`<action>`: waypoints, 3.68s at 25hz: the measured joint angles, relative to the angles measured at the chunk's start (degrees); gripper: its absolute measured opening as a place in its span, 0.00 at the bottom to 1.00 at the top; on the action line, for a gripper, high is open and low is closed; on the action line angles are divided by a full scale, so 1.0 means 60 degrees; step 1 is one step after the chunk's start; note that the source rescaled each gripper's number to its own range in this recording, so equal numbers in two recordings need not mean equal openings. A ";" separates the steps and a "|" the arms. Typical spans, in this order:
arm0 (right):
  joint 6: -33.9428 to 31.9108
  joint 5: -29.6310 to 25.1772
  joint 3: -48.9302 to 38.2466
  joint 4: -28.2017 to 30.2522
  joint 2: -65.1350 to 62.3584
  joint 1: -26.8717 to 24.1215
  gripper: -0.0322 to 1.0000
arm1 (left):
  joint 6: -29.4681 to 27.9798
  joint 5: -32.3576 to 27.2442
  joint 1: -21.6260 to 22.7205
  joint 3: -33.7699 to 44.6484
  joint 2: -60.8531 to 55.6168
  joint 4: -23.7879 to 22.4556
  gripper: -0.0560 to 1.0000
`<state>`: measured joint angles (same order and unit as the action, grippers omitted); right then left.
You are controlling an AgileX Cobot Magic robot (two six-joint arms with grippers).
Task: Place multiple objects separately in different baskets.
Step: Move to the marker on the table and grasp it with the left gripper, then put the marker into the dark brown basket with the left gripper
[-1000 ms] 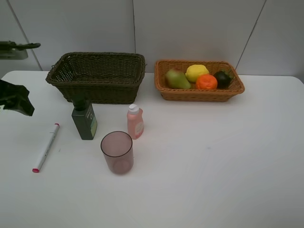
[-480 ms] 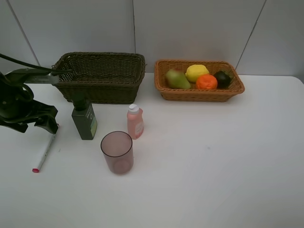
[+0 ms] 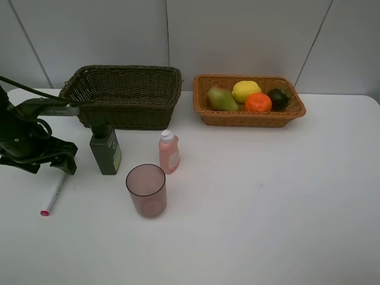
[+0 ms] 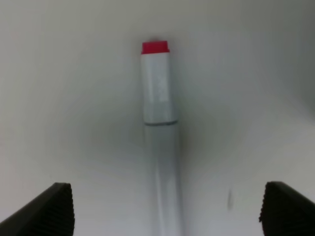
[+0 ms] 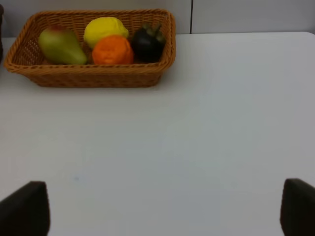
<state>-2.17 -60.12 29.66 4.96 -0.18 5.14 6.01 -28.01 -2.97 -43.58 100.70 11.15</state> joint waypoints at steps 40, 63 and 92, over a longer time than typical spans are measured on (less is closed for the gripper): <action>-0.0008 0.0000 0.0000 0.0000 0.0000 0.0000 1.00 | -0.0072 0.0312 0.0000 0.0074 0.0853 0.0151 0.73; -0.0008 0.0008 0.0000 0.0000 0.0000 0.0000 1.00 | -0.0225 -0.1971 0.0000 -0.1982 -0.1595 0.0182 0.25; -0.0008 0.0008 0.0000 0.0000 0.0000 0.0000 1.00 | 0.0297 0.4381 -0.0518 -0.4864 0.2199 -0.0611 0.25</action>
<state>-2.22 -60.07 29.66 4.96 -0.18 5.14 7.79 -1.73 -6.07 -72.76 113.89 7.49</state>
